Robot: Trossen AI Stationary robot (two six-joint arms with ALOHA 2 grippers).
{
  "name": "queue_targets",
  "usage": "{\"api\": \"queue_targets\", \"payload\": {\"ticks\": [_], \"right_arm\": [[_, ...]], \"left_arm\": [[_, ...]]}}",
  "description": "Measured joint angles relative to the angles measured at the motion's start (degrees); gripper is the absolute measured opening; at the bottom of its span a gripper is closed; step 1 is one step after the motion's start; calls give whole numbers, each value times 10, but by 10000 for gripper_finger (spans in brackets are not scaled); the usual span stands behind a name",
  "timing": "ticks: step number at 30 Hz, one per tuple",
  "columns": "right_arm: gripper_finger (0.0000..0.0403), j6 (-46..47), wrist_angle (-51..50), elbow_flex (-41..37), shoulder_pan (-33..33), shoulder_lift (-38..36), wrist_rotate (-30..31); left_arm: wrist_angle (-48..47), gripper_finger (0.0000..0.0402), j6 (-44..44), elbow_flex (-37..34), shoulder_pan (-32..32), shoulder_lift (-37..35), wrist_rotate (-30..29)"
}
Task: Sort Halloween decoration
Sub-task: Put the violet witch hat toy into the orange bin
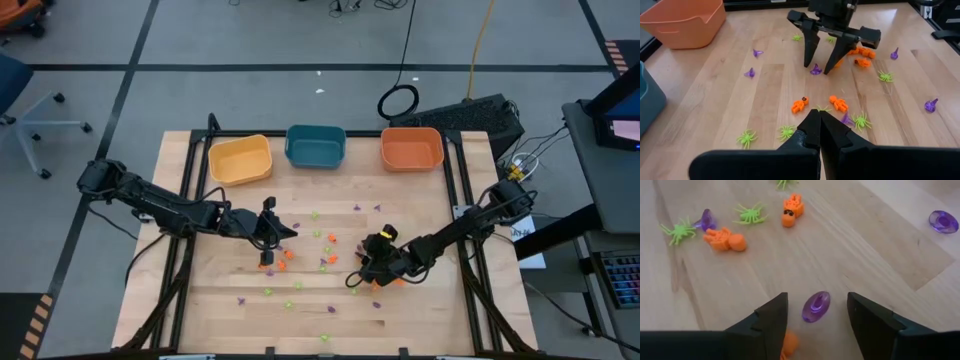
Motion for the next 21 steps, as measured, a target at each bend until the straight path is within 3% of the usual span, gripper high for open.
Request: {"api": "queue_targets", "payload": {"ticks": [21], "right_arm": [[9,-11,19,0,-3,0,-8]], "left_arm": [[0,0,0,0,0,0,0]]}}
